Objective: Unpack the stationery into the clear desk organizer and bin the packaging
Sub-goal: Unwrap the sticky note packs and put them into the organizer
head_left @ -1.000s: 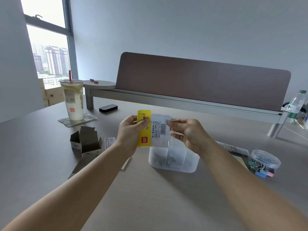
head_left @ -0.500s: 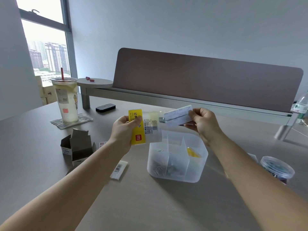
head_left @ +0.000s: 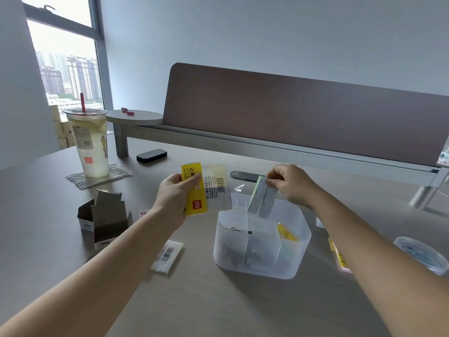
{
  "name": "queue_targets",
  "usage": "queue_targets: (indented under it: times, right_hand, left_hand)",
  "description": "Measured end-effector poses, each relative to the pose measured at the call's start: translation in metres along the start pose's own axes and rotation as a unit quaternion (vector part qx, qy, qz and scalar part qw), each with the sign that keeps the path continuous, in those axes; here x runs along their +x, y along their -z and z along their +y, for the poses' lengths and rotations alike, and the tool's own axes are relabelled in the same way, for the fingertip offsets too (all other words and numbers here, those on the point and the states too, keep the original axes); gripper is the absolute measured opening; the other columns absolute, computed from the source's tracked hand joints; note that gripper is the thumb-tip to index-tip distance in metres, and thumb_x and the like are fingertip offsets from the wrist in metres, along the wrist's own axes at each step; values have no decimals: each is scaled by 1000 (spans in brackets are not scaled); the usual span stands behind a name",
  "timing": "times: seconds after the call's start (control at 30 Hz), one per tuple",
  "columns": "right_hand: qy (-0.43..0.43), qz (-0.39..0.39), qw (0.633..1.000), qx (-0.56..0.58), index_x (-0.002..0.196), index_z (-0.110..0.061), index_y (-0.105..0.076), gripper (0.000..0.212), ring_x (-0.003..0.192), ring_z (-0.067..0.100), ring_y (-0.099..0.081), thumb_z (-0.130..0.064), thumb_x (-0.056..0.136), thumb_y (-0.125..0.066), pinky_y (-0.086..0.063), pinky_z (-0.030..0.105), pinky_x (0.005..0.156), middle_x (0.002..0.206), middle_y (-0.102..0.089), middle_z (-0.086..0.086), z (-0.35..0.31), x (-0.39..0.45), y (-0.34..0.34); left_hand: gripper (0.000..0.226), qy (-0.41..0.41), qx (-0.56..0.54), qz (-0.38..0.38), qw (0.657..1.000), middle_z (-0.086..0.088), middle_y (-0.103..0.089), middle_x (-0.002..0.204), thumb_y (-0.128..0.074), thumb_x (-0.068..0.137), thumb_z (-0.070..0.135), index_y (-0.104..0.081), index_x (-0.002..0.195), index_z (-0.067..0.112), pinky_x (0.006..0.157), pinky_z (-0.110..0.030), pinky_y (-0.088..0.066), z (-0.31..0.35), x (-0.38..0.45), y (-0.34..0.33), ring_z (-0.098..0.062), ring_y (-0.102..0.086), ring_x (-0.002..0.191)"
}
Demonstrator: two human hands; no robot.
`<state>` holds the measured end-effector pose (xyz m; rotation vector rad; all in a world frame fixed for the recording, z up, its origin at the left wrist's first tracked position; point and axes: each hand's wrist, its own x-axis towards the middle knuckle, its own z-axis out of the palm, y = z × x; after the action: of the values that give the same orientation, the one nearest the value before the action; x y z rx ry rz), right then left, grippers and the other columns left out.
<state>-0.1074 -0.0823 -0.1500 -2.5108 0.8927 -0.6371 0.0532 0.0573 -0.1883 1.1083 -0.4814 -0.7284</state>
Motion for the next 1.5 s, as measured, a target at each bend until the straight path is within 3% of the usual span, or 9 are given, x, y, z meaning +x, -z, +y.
queue_targets:
  times: [0.13, 0.43, 0.6, 0.73, 0.9, 1.0, 1.1, 1.4, 1.5]
  right_hand:
    - [-21, -48, 999, 2, 95, -6, -64, 14, 86, 17, -53, -13, 85, -58, -44, 32, 82, 89, -59, 3, 2, 4, -14]
    - [-43, -105, 993, 42, 96, -4, -62, 18, 72, 9, -51, -8, 79, -64, -41, 20, 67, 73, -53, -6, 5, 3, -21]
    - [-14, -8, 998, 66, 100, -7, -60, 20, 85, 15, -51, -11, 80, -64, -41, 25, 77, 91, -55, 3, 5, -3, -20]
    - [39, 78, 987, 137, 85, -13, -61, 6, 80, 12, -52, -12, 81, -63, -42, 20, 72, 87, -57, 1, -14, -17, -12]
    - [71, 38, 978, 191, 84, -14, -69, 7, 98, 11, -52, -12, 79, -65, -44, 32, 91, 102, -53, 0, -39, -38, -21]
    - [68, 41, 985, 152, 101, -12, -68, 22, 114, 15, -44, -21, 81, -64, -34, 26, 93, 121, -50, 7, -41, -45, -27]
    - [54, 54, 988, 136, 107, -10, -64, 32, 118, 16, -44, -28, 80, -64, -32, 21, 91, 125, -50, 7, -42, -50, -28]
    - [-20, -55, 964, 261, 108, -6, -61, 37, 101, 16, -57, -31, 81, -62, -44, 28, 90, 113, -63, 5, -45, -57, -19]
    - [-30, -59, 953, 295, 91, -13, -64, 16, 86, 9, -56, -26, 82, -61, -42, 20, 77, 104, -64, 2, -47, -57, -15]
  left_hand:
    - [7, 4, -6, -3, 1000, -4, -61, 82, -52, 87, 12, -52, 80, 13, 48, -27, -54, -3, 2, -1, -19, -60, 71]
    - [5, 14, -1, -5, 1000, -6, -61, 86, -52, 87, 12, -52, 82, 12, 64, -36, -51, -6, 7, -2, -21, -59, 74]
    - [7, 6, -10, 11, 1000, -6, -60, 84, -52, 88, 11, -52, 81, 11, 64, -36, -51, -4, 1, -7, -20, -59, 73]
    - [10, -9, -28, 33, 999, -6, -59, 83, -52, 89, 11, -51, 79, 10, 60, -38, -50, 2, -6, -15, -21, -58, 73]
    - [9, -21, -63, 37, 997, -9, -59, 87, -50, 90, 12, -49, 81, 9, 65, -42, -49, 5, -22, -25, -22, -58, 75]
    - [7, -22, -74, 20, 997, -8, -60, 88, -50, 90, 12, -50, 84, 9, 65, -43, -51, 5, -33, -26, -23, -60, 76]
    - [8, -30, -67, 16, 997, -6, -61, 87, -49, 90, 13, -51, 82, 11, 59, -37, -54, 5, -39, -21, -20, -61, 75]
    - [10, -52, -79, -49, 994, -5, -64, 84, -50, 88, 12, -54, 79, 13, 53, -30, -56, 9, -43, -18, -15, -64, 68]
    - [9, -53, -76, -57, 994, -5, -64, 85, -50, 88, 12, -55, 81, 13, 54, -29, -57, 7, -41, -18, -14, -64, 67]
